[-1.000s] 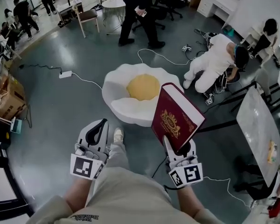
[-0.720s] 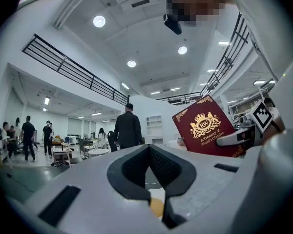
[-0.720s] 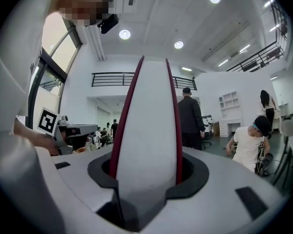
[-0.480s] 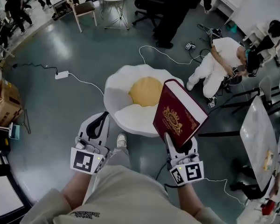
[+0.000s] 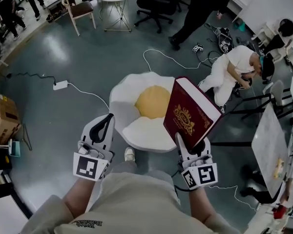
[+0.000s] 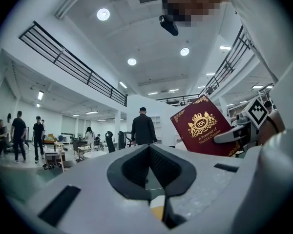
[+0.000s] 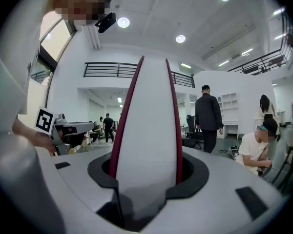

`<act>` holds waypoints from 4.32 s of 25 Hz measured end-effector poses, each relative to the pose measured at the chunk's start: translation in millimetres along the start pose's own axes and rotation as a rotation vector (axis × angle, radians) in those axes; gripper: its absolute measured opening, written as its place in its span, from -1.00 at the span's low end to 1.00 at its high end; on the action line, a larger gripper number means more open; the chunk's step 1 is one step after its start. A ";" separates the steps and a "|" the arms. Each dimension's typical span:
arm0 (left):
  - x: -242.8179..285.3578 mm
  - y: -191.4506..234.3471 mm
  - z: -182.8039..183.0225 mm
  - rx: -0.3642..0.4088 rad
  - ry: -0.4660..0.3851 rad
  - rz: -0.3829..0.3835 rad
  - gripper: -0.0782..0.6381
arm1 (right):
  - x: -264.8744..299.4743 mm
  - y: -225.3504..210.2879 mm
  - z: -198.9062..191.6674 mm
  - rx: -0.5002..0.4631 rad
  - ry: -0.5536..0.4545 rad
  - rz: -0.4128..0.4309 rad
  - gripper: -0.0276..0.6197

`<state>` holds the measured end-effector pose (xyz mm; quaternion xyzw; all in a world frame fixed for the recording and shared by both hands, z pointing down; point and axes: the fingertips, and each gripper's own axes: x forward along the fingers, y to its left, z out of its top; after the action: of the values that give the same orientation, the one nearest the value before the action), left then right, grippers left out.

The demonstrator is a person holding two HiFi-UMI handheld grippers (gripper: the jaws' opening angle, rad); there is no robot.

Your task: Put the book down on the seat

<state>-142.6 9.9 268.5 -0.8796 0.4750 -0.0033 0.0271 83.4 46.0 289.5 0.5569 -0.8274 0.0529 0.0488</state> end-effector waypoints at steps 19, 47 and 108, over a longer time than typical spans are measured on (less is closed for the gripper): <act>75.3 37.9 19.3 -0.017 -0.014 0.065 -0.77 | 92.6 -33.6 30.1 -0.002 0.022 0.107 -0.25; 192.6 75.9 -179.8 -0.120 0.161 0.076 -0.77 | 272.3 -89.4 -172.7 -0.070 0.430 0.194 -0.24; 209.1 42.3 -602.3 -0.317 0.584 0.138 -0.77 | 328.4 -80.8 -603.9 0.128 0.740 0.340 0.08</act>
<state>-82.2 -214.8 863.6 -0.8004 0.5159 -0.1796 -0.2470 48.3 -199.4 935.7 0.3576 -0.8292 0.3085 0.2989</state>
